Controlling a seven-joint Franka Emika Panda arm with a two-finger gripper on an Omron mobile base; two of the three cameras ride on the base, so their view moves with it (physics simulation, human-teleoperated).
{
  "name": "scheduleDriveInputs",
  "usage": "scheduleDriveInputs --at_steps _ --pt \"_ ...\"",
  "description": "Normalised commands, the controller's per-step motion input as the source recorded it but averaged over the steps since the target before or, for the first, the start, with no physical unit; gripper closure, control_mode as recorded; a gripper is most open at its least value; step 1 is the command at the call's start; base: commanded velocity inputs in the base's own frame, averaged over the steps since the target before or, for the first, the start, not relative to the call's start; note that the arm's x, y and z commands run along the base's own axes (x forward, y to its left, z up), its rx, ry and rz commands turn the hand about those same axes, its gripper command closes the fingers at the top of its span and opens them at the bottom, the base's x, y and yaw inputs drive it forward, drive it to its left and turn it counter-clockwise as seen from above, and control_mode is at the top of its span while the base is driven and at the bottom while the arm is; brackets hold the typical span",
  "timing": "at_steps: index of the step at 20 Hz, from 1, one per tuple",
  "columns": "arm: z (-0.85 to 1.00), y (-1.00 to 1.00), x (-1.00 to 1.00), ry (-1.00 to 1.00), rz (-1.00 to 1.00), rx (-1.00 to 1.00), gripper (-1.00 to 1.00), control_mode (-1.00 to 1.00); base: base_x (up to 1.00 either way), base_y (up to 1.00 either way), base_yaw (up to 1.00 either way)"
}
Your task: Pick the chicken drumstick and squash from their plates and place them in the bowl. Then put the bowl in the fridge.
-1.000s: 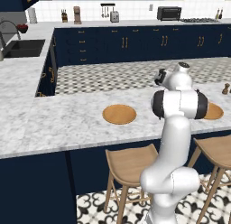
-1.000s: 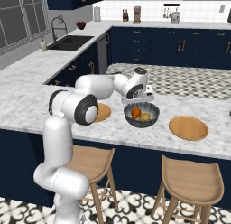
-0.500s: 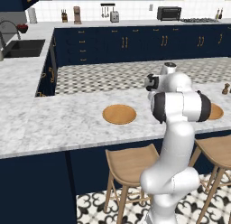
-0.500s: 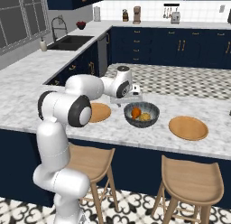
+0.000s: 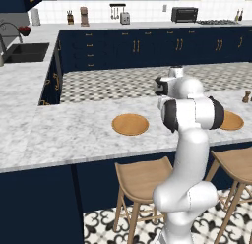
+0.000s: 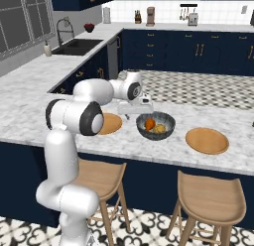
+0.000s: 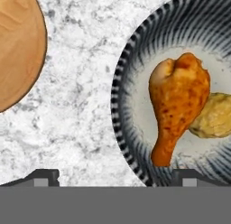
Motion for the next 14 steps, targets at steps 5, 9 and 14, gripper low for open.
scheduleDriveInputs --at_steps 5,9,14 --pt "-0.45 0.0 0.28 0.0 0.0 0.0 -1.0 -1.0 0.0 0.0 0.0" --pt "-0.39 0.0 0.32 0.04 0.0 0.0 -1.0 -1.0 0.0 0.0 0.0" --pt "-0.26 -0.09 0.21 0.02 0.01 0.0 -1.0 -1.0 0.0 0.0 0.0"
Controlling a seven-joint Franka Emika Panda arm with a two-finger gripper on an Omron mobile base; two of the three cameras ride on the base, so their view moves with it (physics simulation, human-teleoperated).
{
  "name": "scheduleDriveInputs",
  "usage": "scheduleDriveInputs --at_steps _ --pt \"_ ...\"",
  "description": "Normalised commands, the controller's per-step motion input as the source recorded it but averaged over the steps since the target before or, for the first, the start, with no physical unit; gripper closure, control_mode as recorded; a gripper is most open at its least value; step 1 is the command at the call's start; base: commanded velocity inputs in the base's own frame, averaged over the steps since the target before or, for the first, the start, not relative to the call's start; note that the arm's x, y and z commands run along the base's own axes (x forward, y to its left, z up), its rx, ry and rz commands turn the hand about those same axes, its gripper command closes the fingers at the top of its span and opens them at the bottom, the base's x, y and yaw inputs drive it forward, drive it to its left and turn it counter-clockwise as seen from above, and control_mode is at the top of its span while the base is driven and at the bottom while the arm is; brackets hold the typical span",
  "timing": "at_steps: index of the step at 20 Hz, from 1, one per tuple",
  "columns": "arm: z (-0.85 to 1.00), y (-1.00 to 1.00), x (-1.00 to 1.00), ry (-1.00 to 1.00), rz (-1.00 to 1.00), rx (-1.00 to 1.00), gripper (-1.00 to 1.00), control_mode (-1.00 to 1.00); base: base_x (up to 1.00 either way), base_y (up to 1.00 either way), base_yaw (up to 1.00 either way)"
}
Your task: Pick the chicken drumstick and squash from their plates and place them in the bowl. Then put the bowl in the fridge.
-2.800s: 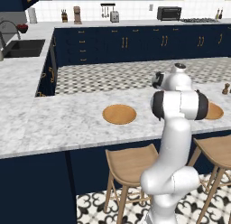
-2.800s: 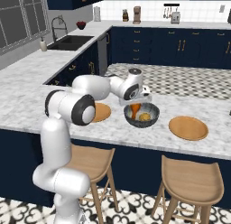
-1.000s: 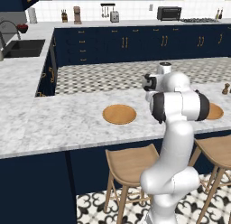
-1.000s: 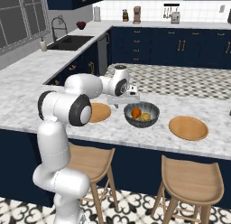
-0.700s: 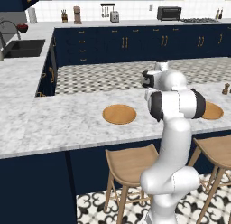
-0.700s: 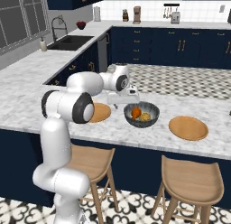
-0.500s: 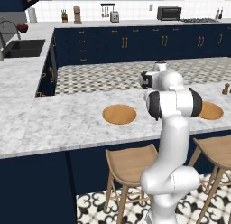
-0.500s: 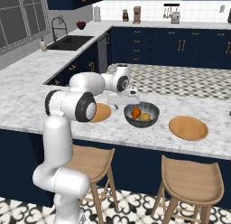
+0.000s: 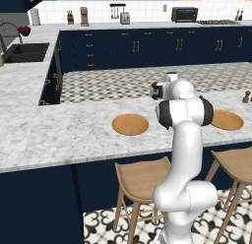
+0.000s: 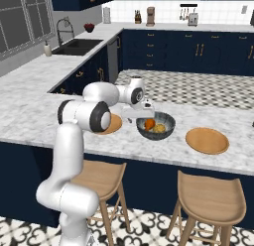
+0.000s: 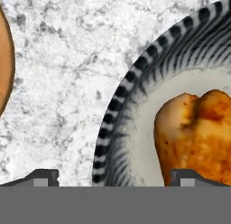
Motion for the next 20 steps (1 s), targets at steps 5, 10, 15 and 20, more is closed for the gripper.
scheduleDriveInputs --at_steps 5,10,15,20 --pt "-0.41 -0.03 0.12 0.0 0.03 0.0 1.0 -1.0 0.0 0.0 0.0" --pt "-0.47 -0.05 0.03 0.01 0.05 0.0 1.0 -1.0 0.0 0.0 0.0" --pt "-0.47 0.01 -0.02 0.06 0.01 0.0 1.0 -1.0 0.0 0.0 0.0" --pt "0.04 0.06 -0.43 -0.04 0.0 0.0 1.0 -1.0 0.0 0.0 0.0"
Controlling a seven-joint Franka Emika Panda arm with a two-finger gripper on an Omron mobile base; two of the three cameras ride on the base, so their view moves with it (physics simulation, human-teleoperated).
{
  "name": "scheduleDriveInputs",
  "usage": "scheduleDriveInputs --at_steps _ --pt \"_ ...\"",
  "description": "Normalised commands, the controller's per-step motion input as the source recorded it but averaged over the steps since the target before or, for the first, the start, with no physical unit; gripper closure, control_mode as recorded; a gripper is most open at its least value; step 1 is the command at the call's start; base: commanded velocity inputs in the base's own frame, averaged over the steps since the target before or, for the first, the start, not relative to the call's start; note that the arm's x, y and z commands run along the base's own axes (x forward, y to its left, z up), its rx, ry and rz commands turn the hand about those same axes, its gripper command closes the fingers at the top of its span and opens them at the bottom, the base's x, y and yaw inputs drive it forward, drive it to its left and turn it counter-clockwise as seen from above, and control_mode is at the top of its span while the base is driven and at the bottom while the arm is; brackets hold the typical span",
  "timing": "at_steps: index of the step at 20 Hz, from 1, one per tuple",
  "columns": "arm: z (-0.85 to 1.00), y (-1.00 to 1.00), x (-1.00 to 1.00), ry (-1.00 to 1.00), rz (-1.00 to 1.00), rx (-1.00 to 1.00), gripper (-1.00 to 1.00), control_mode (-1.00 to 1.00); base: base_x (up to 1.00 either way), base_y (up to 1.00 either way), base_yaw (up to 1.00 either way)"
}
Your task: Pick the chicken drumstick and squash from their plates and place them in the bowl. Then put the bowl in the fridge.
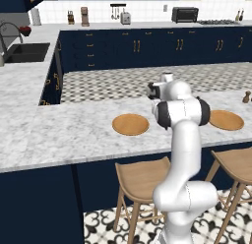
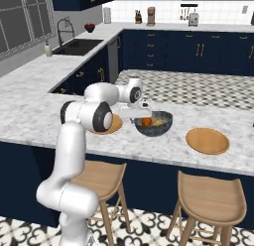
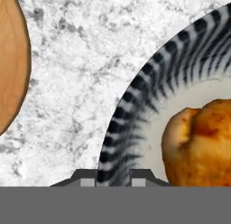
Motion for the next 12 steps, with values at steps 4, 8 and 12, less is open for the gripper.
scheduleDriveInputs --at_steps 4,8,12 --pt "0.21 0.13 -0.46 -0.01 0.0 0.0 1.0 -1.0 0.0 0.0 0.0" --pt "0.01 0.41 -0.79 -0.18 0.03 -0.07 1.0 -1.0 0.0 0.0 0.0" --pt "0.61 0.5 -0.83 -0.26 0.12 -0.16 1.0 -1.0 0.0 0.0 0.0"
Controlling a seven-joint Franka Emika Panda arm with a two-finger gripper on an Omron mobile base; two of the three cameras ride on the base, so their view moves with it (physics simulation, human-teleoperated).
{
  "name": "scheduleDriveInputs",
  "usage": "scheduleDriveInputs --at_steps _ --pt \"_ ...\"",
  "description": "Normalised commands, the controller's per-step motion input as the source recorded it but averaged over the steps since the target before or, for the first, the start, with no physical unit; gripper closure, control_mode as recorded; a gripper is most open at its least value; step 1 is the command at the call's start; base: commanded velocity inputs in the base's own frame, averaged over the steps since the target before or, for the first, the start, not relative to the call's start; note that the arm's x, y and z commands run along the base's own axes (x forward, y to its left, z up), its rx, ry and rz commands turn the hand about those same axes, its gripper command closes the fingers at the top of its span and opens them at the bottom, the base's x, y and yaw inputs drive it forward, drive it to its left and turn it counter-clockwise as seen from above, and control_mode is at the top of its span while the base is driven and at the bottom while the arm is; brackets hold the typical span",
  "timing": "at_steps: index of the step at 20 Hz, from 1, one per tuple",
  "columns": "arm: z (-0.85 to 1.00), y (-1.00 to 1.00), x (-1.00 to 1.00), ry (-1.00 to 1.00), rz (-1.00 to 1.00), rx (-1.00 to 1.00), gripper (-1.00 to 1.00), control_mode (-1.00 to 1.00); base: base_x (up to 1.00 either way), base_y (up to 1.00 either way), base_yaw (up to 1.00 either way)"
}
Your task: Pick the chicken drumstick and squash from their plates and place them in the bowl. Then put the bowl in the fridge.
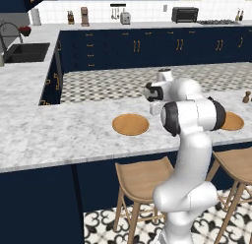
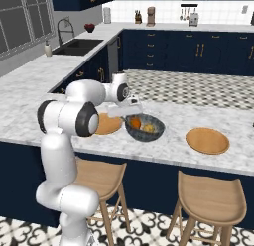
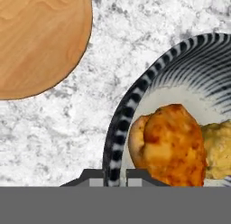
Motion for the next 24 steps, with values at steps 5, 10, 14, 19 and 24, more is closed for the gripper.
scheduleDriveInputs --at_steps 5,10,14,19,24 --pt "0.73 0.38 -0.6 -0.13 0.23 -0.19 1.0 -1.0 0.0 0.0 0.0" --pt "0.67 0.17 -0.34 -0.02 0.4 -0.08 1.0 -1.0 0.0 0.0 0.0" --pt "0.82 0.01 -0.45 0.0 0.62 -0.1 1.0 -1.0 0.0 0.0 0.0" --pt "0.46 0.03 -0.79 0.0 0.61 -0.04 1.0 -1.0 0.0 0.0 0.0" --pt "0.26 0.0 -0.77 -0.04 0.45 -0.04 1.0 -1.0 0.0 0.0 0.0"
